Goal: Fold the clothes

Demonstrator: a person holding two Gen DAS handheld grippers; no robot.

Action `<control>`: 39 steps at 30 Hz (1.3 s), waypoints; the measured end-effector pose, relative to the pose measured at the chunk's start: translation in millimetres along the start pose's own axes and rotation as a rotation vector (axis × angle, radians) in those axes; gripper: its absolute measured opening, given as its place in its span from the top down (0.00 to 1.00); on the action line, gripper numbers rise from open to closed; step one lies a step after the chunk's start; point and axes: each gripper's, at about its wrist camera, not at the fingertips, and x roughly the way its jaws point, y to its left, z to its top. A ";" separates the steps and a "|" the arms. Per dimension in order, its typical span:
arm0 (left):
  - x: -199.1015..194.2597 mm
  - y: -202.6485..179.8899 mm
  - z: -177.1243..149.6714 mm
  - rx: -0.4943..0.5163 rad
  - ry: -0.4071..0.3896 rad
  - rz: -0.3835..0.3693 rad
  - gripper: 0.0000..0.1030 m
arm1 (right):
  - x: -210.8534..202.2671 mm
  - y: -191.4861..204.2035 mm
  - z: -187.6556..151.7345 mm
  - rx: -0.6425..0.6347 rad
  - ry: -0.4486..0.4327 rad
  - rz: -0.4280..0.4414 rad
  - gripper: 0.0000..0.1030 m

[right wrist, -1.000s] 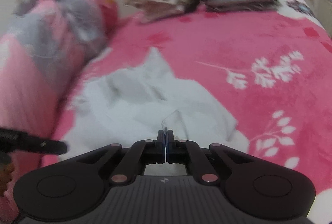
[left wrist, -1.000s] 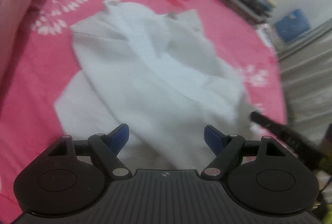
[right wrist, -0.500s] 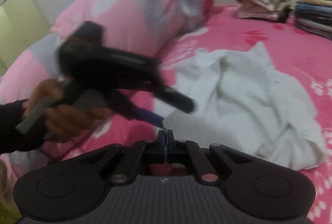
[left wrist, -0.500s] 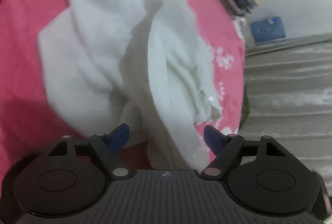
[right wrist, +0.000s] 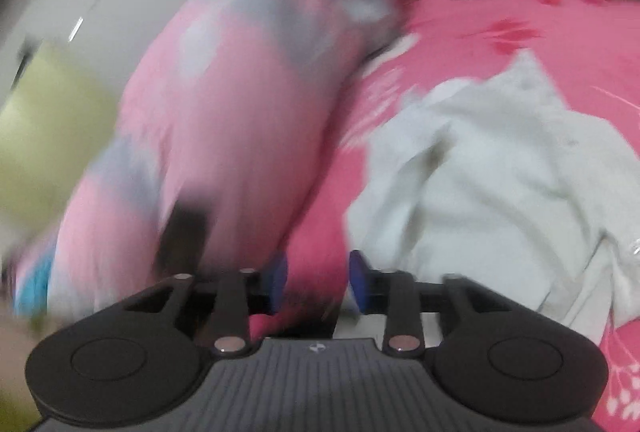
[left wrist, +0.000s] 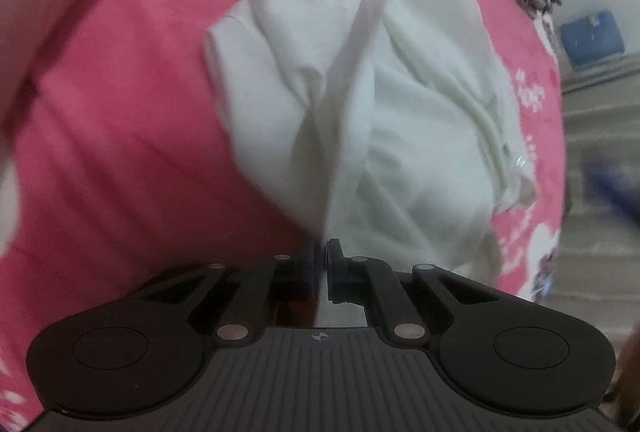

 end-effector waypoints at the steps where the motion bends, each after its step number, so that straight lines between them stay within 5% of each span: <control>1: -0.6 1.4 -3.4 0.011 0.000 0.011 0.96 | 8.6 -14.6 12.9 0.056 -0.020 -0.025 0.59; 4: -1.6 5.8 -13.3 0.039 0.002 0.039 0.96 | 55.3 -47.1 54.6 0.141 -0.020 -0.099 0.58; 11: 6.2 8.4 -17.4 0.085 0.020 0.013 0.94 | 186.6 -75.6 111.0 0.249 0.148 -0.180 0.54; 14: 7.5 5.0 -14.3 0.127 0.011 -0.001 0.72 | 217.2 -81.3 118.7 0.246 0.201 -0.198 0.55; 18: 14.8 4.1 -5.1 0.146 0.020 -0.005 0.64 | 232.4 -68.8 117.3 0.178 0.259 -0.139 0.66; 23: 29.6 5.3 7.3 0.146 0.063 -0.049 0.49 | 244.5 -54.8 112.6 0.090 0.293 -0.143 0.97; 29: 53.2 6.0 15.5 0.095 0.150 -0.131 0.48 | 201.8 -51.4 120.7 0.171 0.099 -0.093 0.97; 32: 60.7 -3.7 17.2 0.112 0.125 -0.109 0.49 | 154.2 -46.0 120.5 0.227 -0.041 -0.063 0.98; 37: 55.8 -28.2 13.0 0.166 0.032 -0.075 0.93 | 80.4 -36.1 112.0 0.270 -0.229 -0.077 0.97; 39: 43.7 -37.4 7.6 0.180 -0.019 -0.046 0.97 | 52.5 -33.4 105.5 0.289 -0.302 -0.094 0.98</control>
